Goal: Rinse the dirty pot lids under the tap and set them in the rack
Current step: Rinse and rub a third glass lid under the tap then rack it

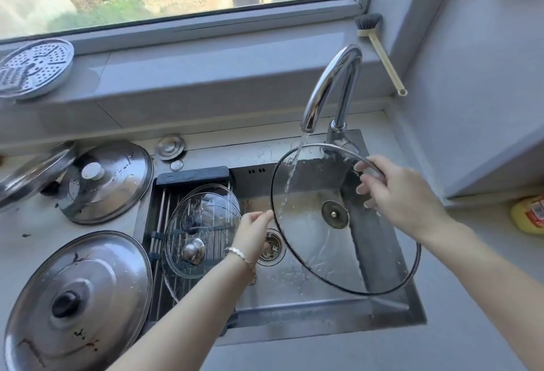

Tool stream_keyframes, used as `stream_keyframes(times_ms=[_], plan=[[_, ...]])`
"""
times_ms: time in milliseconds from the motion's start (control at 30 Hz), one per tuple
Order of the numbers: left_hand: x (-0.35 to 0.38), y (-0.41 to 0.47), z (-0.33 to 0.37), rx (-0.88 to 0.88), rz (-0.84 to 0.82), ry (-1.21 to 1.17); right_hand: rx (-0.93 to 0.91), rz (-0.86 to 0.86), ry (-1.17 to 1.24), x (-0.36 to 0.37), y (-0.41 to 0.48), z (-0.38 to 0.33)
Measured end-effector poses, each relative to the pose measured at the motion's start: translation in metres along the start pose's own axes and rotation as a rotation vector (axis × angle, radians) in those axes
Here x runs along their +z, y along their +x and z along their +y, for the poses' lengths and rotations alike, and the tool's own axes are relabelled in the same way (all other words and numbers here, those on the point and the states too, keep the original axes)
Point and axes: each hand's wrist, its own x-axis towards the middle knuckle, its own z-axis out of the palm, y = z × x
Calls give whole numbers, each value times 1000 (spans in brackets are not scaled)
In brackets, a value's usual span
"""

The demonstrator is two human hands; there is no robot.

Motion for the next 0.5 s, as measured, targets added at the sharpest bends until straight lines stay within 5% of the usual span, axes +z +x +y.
stream_keyframes(times_ms=[167, 300, 500], plan=[[-22, -4, -10, -219, -80, -213, 350, -3, 559, -7, 14, 18], [-36, -9, 1, -195, -245, -483, 635, -88, 857, 29, 12, 45], [-61, -10, 42, -64, -132, -196, 973, -235, 1264, 122, -23, 65]])
